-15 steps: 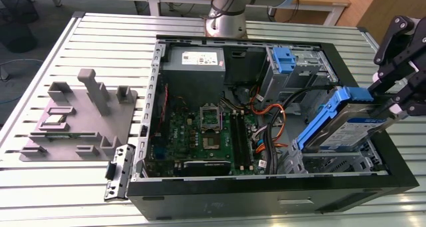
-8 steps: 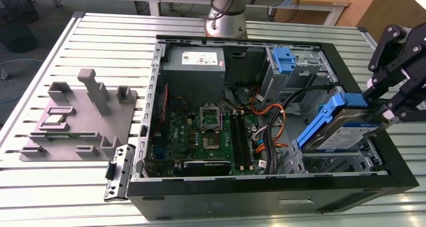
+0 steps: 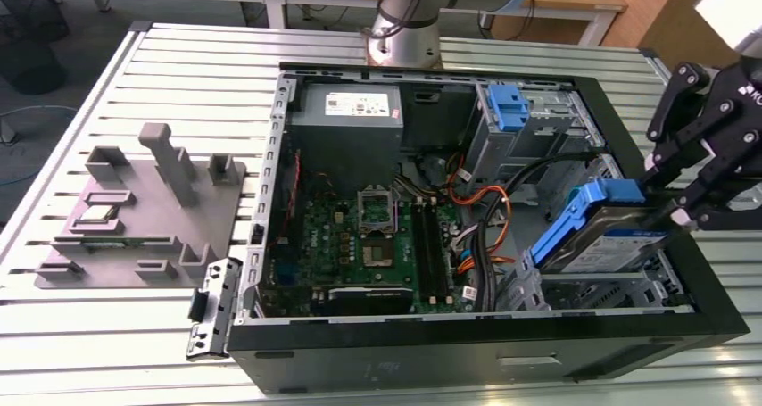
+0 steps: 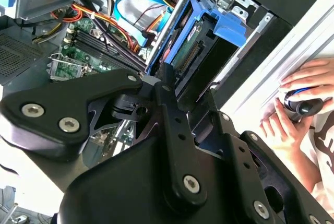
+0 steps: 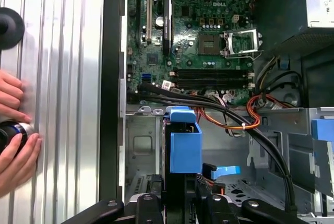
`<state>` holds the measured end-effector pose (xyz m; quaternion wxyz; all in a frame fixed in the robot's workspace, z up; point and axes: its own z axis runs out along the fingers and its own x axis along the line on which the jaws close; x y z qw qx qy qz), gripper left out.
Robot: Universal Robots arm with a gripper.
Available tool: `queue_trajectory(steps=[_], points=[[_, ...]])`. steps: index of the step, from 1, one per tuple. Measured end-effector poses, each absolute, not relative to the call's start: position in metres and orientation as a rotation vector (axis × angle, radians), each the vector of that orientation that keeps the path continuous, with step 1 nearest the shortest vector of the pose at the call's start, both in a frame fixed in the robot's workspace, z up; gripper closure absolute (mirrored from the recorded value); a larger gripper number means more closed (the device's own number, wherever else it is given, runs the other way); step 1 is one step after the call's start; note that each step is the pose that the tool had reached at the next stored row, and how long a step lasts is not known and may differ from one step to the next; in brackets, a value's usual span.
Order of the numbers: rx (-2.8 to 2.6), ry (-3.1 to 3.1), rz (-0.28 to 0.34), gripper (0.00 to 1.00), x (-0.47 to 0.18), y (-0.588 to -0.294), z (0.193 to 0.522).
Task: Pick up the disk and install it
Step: 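Insert the disk into the insertion slot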
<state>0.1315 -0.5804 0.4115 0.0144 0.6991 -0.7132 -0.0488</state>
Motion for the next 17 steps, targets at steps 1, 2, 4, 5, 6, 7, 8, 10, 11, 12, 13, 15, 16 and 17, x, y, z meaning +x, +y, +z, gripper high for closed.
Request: queue_trajectory(steps=[1, 2, 4, 5, 6, 7, 8, 10, 11, 12, 13, 15, 16, 17], points=[[2.176, -2.220, -0.152, 0.65, 0.132, -0.580, 0.410], [2.176, -2.220, -0.152, 0.65, 0.132, -0.580, 0.408], [2.176, -2.220, -0.152, 0.65, 0.132, -0.580, 0.405], [2.176, -2.220, -0.152, 0.65, 0.132, -0.580, 0.404], [2.176, -2.220, -0.152, 0.65, 0.132, -0.580, 0.404], [2.176, -2.220, -0.152, 0.65, 0.132, -0.580, 0.404], [2.176, -2.220, -0.152, 0.65, 0.132, -0.580, 0.404], [2.176, -2.220, -0.152, 0.65, 0.132, -0.580, 0.404], [2.177, -2.220, -0.152, 0.65, 0.132, -0.580, 0.404], [2.177, -2.221, -0.152, 0.65, 0.132, -0.580, 0.402], [2.177, -2.220, -0.152, 0.65, 0.132, -0.580, 0.400], [2.176, -2.220, -0.152, 0.65, 0.132, -0.580, 0.397], [2.176, -2.220, -0.152, 0.65, 0.132, -0.580, 0.395], [2.176, -2.220, -0.152, 0.65, 0.132, -0.580, 0.393]])
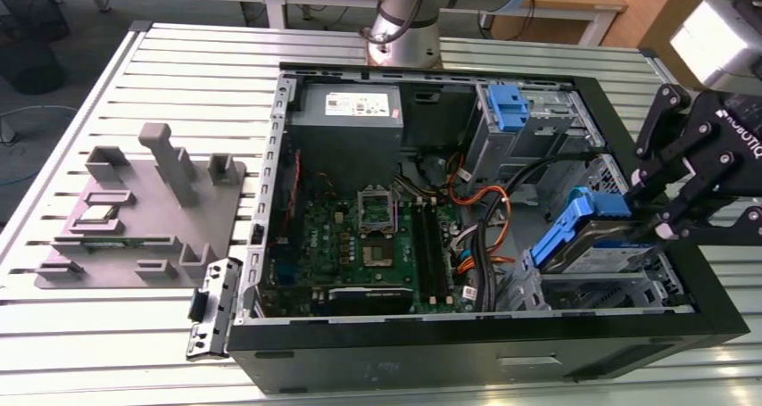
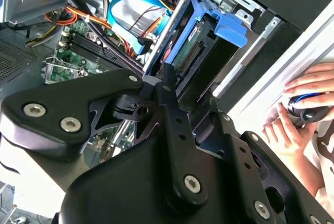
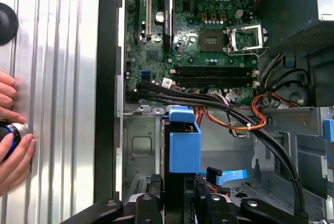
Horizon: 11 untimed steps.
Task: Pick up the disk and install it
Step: 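Insert the disk into the insertion slot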
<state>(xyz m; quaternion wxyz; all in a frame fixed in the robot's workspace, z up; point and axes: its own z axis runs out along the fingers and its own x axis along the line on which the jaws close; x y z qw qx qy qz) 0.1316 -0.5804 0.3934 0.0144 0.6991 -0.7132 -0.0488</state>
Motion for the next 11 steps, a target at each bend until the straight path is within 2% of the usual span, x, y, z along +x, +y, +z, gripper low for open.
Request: queue_trajectory(steps=[11], points=[[2.176, -2.220, -0.152, 0.65, 0.132, -0.580, 0.373]])
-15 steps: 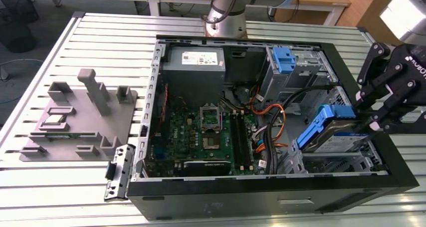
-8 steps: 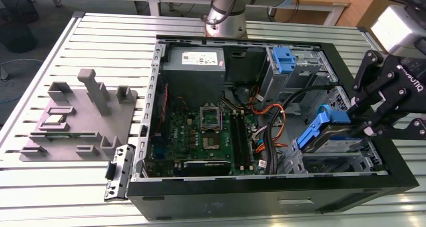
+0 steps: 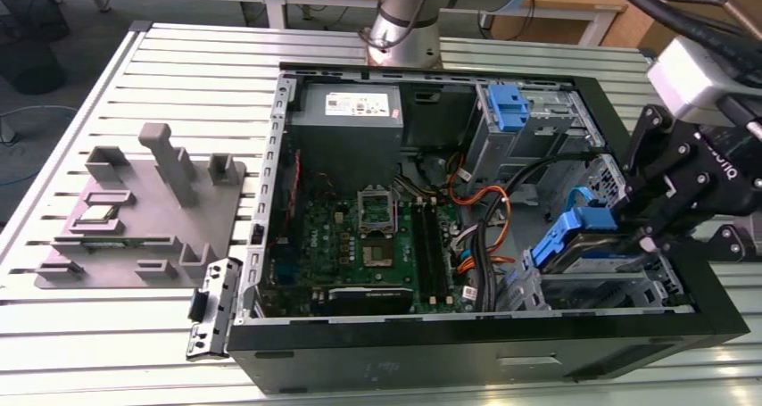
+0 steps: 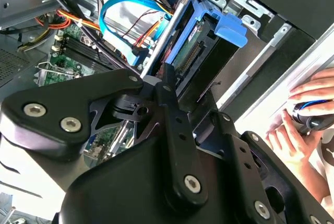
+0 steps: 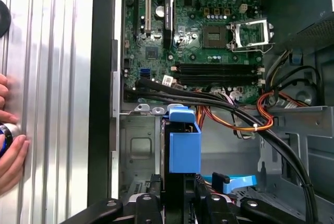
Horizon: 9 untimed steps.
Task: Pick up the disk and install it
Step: 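Insert the disk into the insertion slot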
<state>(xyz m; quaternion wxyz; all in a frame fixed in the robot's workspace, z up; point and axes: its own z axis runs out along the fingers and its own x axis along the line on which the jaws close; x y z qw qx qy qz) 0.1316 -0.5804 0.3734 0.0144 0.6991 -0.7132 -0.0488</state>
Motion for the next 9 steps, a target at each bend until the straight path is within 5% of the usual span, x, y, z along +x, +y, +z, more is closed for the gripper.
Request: queue_trajectory(steps=[9], points=[[2.176, -2.220, -0.151, 0.65, 0.132, -0.580, 0.360]])
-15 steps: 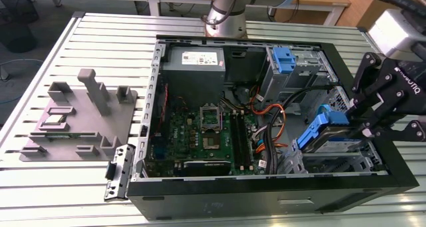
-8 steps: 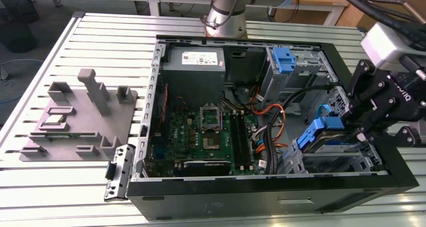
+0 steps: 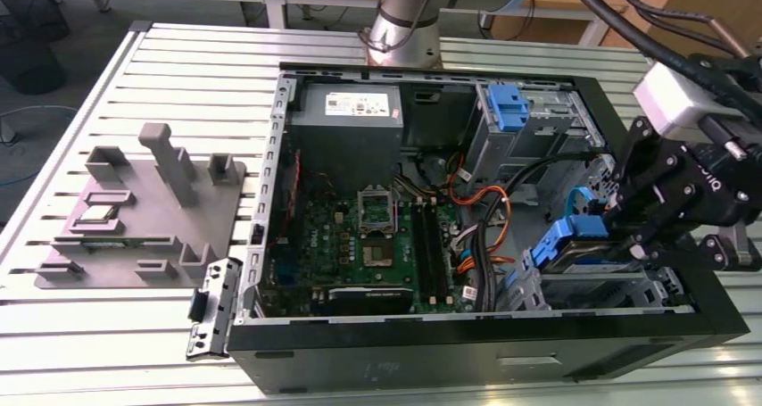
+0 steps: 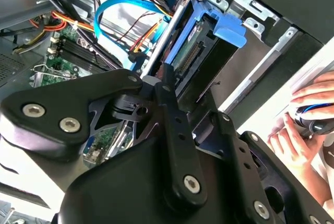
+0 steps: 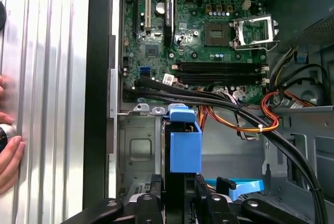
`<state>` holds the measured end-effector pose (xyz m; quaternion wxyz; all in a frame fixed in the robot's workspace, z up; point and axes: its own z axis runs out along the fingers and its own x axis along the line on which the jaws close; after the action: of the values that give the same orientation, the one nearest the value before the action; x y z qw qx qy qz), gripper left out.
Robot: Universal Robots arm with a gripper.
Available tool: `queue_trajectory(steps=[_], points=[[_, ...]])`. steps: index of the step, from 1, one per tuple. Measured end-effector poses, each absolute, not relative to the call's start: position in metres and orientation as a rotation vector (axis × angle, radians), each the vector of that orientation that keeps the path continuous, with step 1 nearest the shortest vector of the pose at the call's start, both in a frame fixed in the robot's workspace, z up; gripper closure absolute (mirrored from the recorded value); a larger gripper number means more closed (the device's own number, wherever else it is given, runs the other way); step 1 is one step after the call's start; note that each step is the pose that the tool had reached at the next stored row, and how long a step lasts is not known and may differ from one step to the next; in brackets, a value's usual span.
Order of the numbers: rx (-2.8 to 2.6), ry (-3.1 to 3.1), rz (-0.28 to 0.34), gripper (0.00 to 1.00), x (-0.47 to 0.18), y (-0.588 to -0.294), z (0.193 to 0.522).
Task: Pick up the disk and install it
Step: 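Insert the disk into the insertion slot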
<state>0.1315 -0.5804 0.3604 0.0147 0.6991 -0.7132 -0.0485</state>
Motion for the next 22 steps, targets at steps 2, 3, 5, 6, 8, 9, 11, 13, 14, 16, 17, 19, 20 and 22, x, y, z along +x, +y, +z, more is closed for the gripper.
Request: queue_trajectory(steps=[2, 3, 5, 6, 8, 9, 11, 13, 14, 16, 17, 19, 20, 22], points=[[2.175, -2.220, -0.150, 0.65, 0.132, -0.580, 0.357], [2.175, -2.219, -0.149, 0.65, 0.132, -0.580, 0.356], [2.175, -2.219, -0.149, 0.65, 0.132, -0.580, 0.352], [2.175, -2.219, -0.149, 0.65, 0.132, -0.580, 0.350], [2.175, -2.219, -0.148, 0.65, 0.132, -0.580, 0.348], [2.175, -2.219, -0.148, 0.65, 0.132, -0.580, 0.348], [2.175, -2.219, -0.148, 0.65, 0.132, -0.580, 0.348], [2.175, -2.219, -0.149, 0.65, 0.132, -0.580, 0.346], [2.175, -2.219, -0.149, 0.65, 0.132, -0.580, 0.345], [2.175, -2.219, -0.148, 0.65, 0.132, -0.580, 0.344], [2.175, -2.219, -0.148, 0.65, 0.132, -0.580, 0.344], [2.175, -2.219, -0.148, 0.65, 0.132, -0.580, 0.344], [2.175, -2.219, -0.148, 0.65, 0.132, -0.580, 0.344], [2.175, -2.219, -0.148, 0.65, 0.132, -0.580, 0.344]])
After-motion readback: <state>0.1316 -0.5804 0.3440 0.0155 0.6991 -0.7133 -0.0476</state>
